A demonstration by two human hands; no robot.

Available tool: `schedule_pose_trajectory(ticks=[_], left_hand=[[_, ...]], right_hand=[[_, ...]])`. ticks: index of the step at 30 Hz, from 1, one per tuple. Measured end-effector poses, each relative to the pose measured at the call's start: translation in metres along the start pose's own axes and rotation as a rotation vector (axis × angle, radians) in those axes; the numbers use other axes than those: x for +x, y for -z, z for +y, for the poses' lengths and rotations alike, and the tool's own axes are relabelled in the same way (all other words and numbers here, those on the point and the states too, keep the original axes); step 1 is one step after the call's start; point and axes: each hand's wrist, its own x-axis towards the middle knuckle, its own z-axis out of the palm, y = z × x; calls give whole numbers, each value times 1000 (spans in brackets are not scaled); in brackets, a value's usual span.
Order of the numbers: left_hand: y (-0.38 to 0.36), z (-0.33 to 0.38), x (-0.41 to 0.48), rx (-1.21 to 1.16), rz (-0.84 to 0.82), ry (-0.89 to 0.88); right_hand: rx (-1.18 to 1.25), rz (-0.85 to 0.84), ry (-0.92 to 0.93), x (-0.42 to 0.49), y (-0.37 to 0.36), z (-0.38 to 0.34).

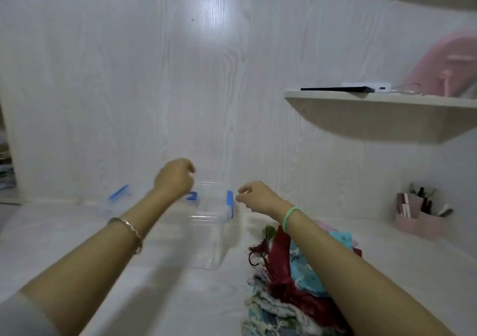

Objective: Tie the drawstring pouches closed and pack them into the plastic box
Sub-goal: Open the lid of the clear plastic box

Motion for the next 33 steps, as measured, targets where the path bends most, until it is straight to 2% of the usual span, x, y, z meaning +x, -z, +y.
schedule_pose_trajectory(ticks=[3, 5, 8, 11, 16, 21, 28, 30, 33], left_hand=[[34, -72, 24, 218, 90, 351], [52, -125, 30, 329, 43, 534], [59, -155, 22, 233, -102, 495], [56, -155, 20, -33, -33, 492], [51, -141, 15, -56, -76, 454], [42, -135, 9, -83, -43, 420], [39, -145, 10, -255, 9, 463], [37, -151, 10, -336, -11, 516], [41, -155, 6, -331, -17, 458]], right_hand=[[48, -34, -80, 14, -20, -12], [27, -20, -118, 23, -32, -18], [17, -9, -164, 30, -38, -19], [77, -46, -209, 34, -37, -13], [88, 0, -229, 37, -29, -3], [128, 35, -193, 32, -21, 9], [177, 104, -288, 32, -23, 17], [192, 64, -314, 32, -22, 22], [57, 50, -297, 29, -12, 28]])
